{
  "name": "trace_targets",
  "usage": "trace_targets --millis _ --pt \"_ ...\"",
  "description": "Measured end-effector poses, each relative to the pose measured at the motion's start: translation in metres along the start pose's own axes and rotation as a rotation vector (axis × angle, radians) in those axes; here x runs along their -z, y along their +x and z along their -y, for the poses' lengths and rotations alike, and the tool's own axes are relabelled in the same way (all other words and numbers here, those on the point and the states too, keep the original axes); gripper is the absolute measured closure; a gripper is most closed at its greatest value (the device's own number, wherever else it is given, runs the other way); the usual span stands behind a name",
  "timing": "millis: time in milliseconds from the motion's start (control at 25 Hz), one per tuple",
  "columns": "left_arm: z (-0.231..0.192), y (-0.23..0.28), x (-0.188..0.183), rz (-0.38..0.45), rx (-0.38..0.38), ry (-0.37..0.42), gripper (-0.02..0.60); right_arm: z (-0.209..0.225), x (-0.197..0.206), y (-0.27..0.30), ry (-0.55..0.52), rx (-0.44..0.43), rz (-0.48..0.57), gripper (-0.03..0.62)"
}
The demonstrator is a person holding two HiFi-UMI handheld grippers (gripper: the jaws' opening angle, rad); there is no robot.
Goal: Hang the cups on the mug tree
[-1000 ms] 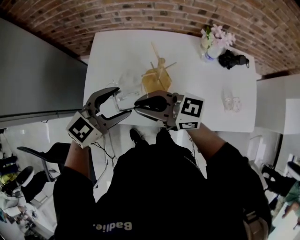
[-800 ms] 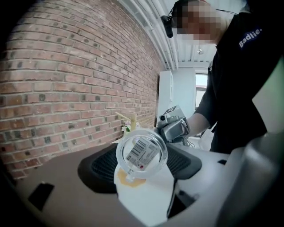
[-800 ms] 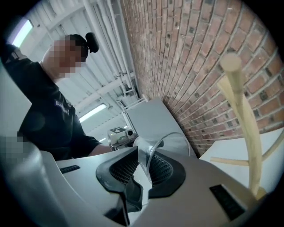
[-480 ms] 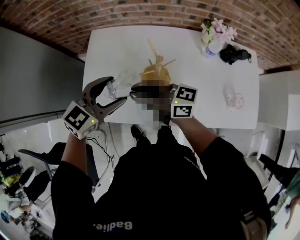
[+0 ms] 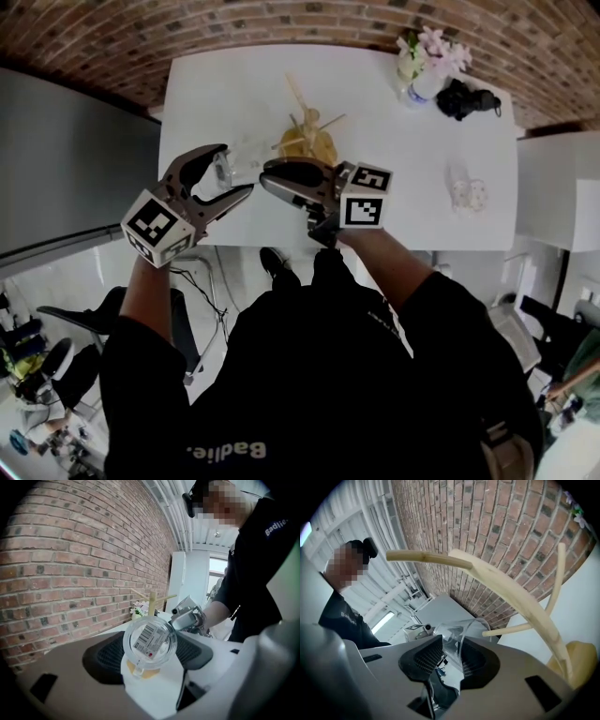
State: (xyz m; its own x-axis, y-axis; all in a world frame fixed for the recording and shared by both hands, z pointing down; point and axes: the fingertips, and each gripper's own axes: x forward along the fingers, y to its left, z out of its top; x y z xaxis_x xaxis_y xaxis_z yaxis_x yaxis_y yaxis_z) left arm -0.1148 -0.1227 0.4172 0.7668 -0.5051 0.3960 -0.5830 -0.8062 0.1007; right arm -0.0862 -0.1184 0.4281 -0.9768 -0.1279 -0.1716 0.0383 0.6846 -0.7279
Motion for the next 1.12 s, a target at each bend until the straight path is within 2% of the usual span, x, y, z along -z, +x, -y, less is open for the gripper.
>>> trace_targets --millis 240,600,1120 --pt "-0.001 0.01 0.003 -0.007 0.01 -0.008 0.258 0.011 0.002 -0.007 0.08 0.02 -0.026 0.461" --pt "0.001 0.023 0.007 -0.013 0.01 0.041 0.258 0.022 0.008 -0.018 0.127 0.029 -0.062 0.453" --pt "0.004 0.041 0.016 -0.058 0.005 0.196 0.258 0.041 0.014 -0.032 0.138 0.084 -0.073 0.424"
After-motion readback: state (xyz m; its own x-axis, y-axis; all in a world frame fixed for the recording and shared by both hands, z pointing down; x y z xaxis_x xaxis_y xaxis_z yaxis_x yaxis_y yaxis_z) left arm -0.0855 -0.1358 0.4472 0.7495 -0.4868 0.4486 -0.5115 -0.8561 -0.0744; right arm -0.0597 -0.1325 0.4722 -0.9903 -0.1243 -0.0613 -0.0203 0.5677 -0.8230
